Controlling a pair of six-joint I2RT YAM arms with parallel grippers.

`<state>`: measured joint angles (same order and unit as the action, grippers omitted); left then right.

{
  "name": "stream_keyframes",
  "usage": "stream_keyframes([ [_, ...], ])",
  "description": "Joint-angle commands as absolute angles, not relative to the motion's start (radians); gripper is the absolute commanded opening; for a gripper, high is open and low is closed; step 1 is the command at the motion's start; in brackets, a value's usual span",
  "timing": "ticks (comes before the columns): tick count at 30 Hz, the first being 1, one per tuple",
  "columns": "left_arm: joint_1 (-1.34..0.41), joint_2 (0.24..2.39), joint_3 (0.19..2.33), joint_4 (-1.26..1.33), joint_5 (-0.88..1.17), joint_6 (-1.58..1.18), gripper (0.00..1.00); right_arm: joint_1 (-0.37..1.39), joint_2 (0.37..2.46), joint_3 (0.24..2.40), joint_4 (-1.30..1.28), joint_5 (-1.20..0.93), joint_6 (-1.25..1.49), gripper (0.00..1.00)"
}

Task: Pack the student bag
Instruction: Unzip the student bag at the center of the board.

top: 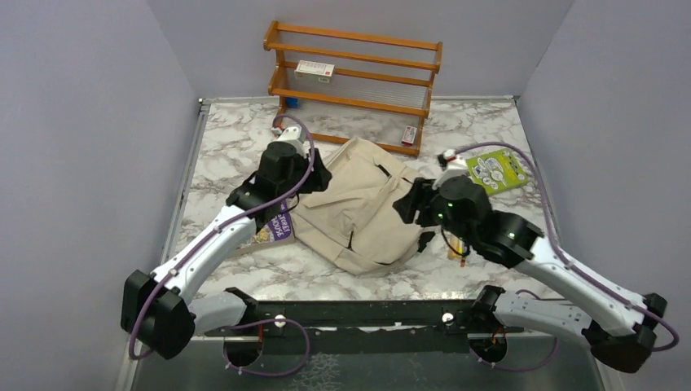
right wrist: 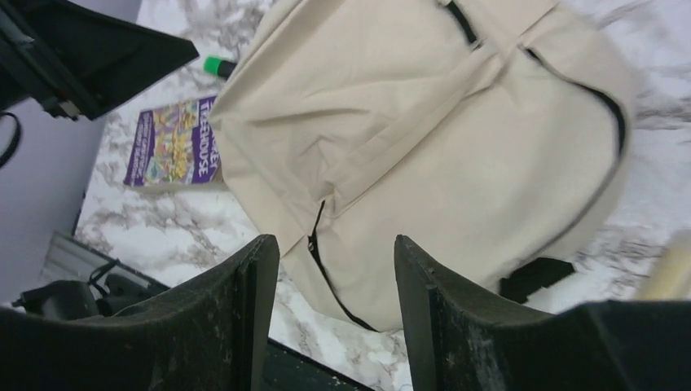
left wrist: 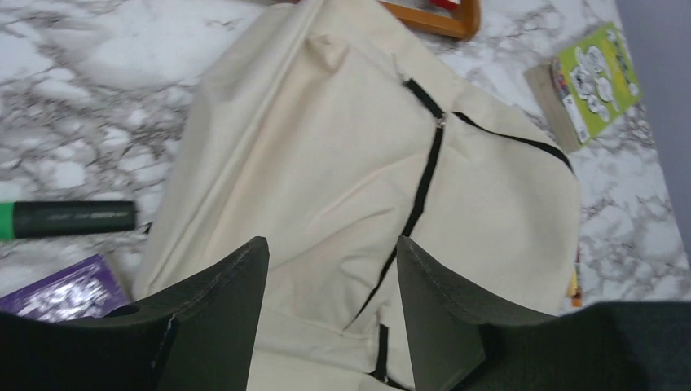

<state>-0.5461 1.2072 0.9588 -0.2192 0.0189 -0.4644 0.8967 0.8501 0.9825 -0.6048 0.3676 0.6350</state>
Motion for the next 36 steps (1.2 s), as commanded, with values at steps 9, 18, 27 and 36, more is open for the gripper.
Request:
stream_keyframes([
  [9,-0.494,0.988,0.752,-0.329,-0.049,-0.521,0.61,0.974,1.321,0.857,-0.165,0.124,0.796,0.57],
  [18,-0.494,0.968,0.693,-0.309,0.026,-0.534,0.61,0.989,1.494,0.808,-0.025,0.125,0.891,0.48],
  [27,-0.494,0.988,0.666,-0.283,0.051,-0.545,0.60,0.989,1.599,0.839,-0.008,0.155,0.898,0.39],
  [36,-0.494,1.017,0.659,-0.263,0.056,-0.538,0.60,0.989,1.649,0.857,0.056,0.137,0.870,0.27],
])
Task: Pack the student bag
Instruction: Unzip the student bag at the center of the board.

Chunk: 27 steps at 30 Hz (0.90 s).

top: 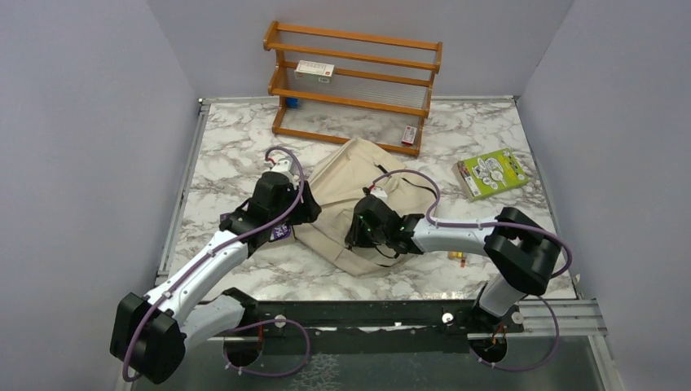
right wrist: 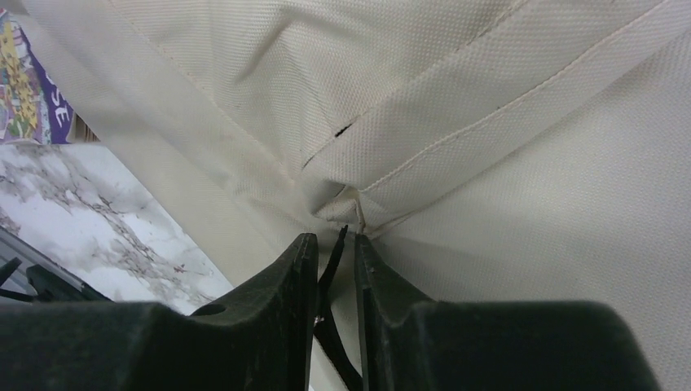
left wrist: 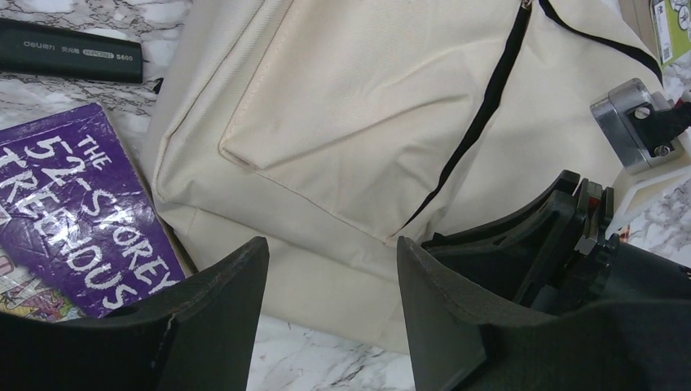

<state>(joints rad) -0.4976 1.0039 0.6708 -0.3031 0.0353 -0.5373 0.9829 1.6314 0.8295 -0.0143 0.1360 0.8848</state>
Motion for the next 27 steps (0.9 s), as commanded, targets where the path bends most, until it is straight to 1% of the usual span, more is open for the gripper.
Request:
stream_keyframes([
  [1,-0.494,1.020,0.656,-0.260,0.058,-0.542,0.60,0.989,1.648,0.859,0.057,0.137,0.864,0.25],
  [12,-0.494,1.069,0.600,-0.189,0.091,-0.580,0.60,0.989,1.583,0.825,0.092,0.115,0.790,0.01],
  [19,-0.494,1.150,0.576,-0.092,0.124,-0.603,0.59,0.989,1.526,0.774,0.150,0.013,0.743,0.01],
  [24,-0.494,1.224,0.573,-0.072,0.087,-0.644,0.58,0.989,1.487,0.719,0.210,-0.076,0.724,0.01],
  [27,-0.494,1.257,0.556,-0.070,0.055,-0.669,0.57,0.989,1.448,0.690,0.207,-0.085,0.728,0.01],
])
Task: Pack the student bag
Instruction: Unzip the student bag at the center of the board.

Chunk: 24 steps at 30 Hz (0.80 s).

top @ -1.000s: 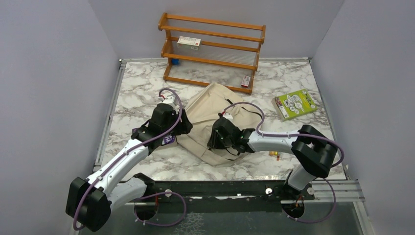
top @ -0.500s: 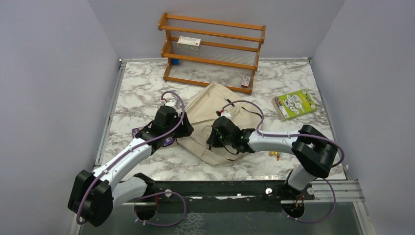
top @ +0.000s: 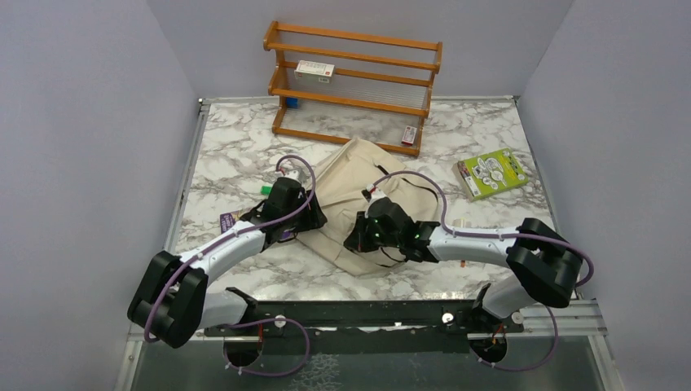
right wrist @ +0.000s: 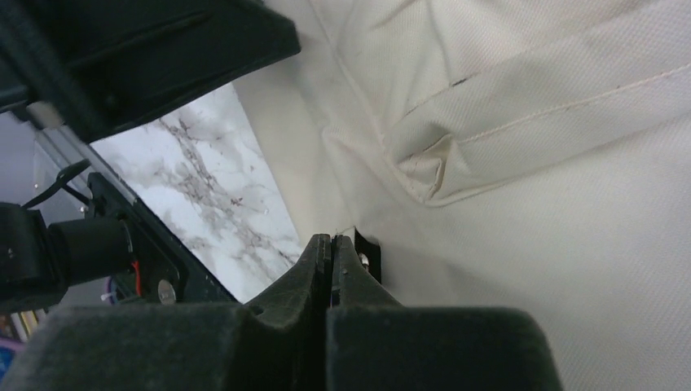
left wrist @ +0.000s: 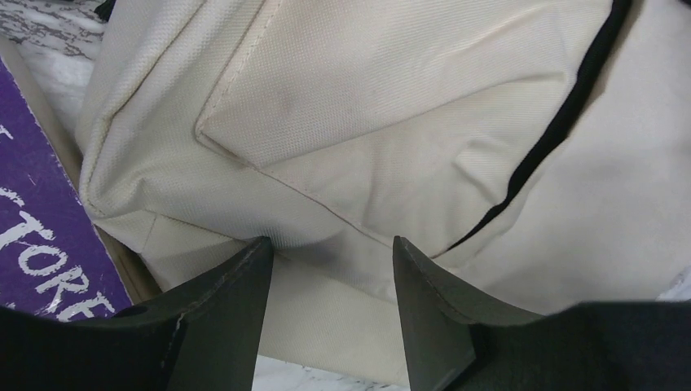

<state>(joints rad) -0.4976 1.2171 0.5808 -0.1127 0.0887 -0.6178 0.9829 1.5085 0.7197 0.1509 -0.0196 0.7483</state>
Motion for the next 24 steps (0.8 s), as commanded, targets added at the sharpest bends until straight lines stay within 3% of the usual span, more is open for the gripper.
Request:
stream_keyframes([
  [1,-0.494,1.266,0.547,-0.069,0.044,-0.675,0.57,0.989,1.432,0.680,0.202,-0.083,0.730,0.01],
  [24,-0.492,1.399,0.528,-0.052,-0.100,-0.720,0.56,0.989,1.062,0.657,-0.484,0.429,0.862,0.01],
])
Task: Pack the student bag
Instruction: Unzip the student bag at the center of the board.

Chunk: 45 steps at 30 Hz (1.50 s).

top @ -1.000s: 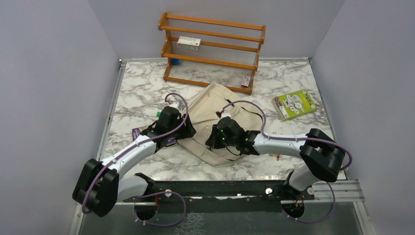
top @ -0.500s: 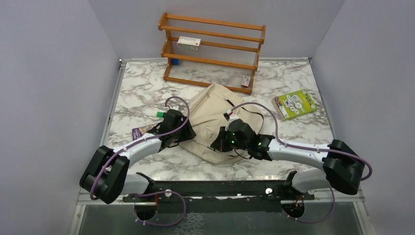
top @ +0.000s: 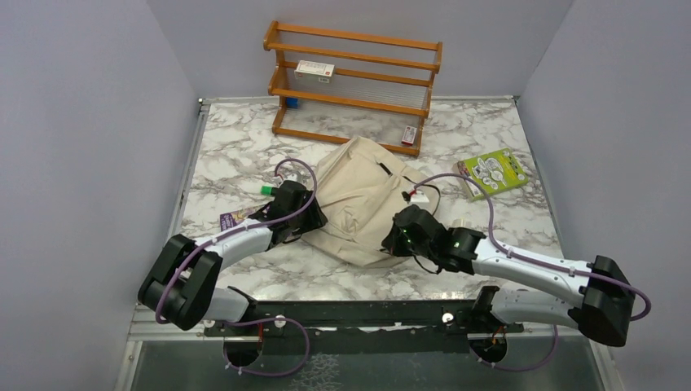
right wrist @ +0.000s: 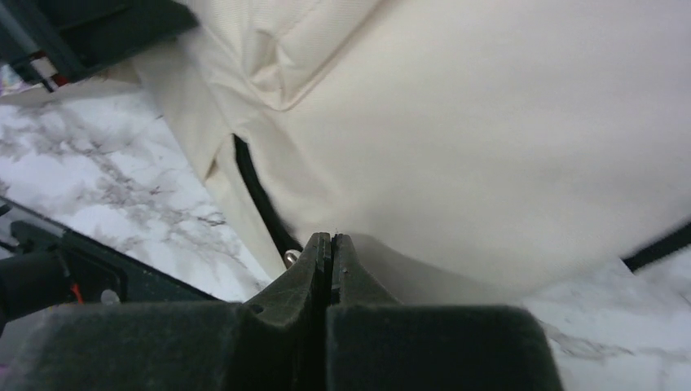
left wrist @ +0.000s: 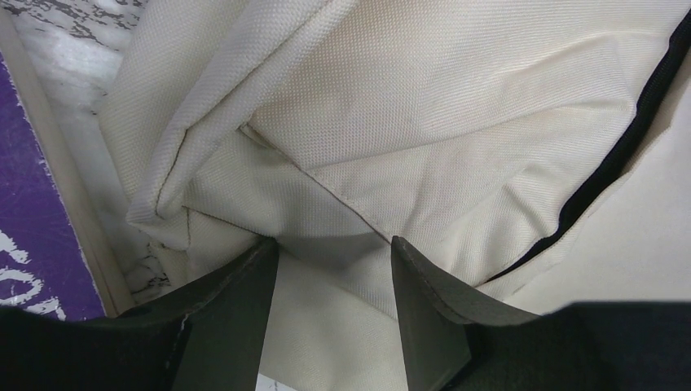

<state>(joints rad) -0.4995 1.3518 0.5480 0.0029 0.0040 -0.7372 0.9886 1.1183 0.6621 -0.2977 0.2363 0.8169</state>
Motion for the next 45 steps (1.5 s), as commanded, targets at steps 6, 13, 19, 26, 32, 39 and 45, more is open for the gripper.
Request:
stream_keyframes([
  [6,-0.487,1.408,0.532,-0.053,-0.113,-0.709,0.56,0.989,1.030,0.690,-0.668,0.603,0.935,0.01],
  [13,-0.479,1.376,0.540,-0.048,-0.116,-0.673,0.57,0.989,0.966,0.664,-0.609,0.587,0.907,0.01],
  [19,-0.480,1.212,0.575,-0.025,-0.009,-0.541,0.62,0.989,0.819,0.568,-0.280,0.384,0.779,0.01],
  [26,-0.537,1.047,0.590,0.094,0.225,-0.410,0.68,0.989,0.808,0.575,-0.138,0.278,0.710,0.01],
  [32,-0.728,1.086,0.619,0.125,0.166,-0.324,0.66,0.989,0.840,0.620,-0.104,0.211,0.695,0.01],
  [39,-0.811,1.052,0.524,0.262,0.180,-0.260,0.66,0.989,0.811,0.638,-0.228,0.318,0.837,0.01],
  [45,-0.950,1.048,0.500,0.324,0.254,-0.048,0.66,0.989,0.773,0.611,-0.252,0.325,0.886,0.01],
])
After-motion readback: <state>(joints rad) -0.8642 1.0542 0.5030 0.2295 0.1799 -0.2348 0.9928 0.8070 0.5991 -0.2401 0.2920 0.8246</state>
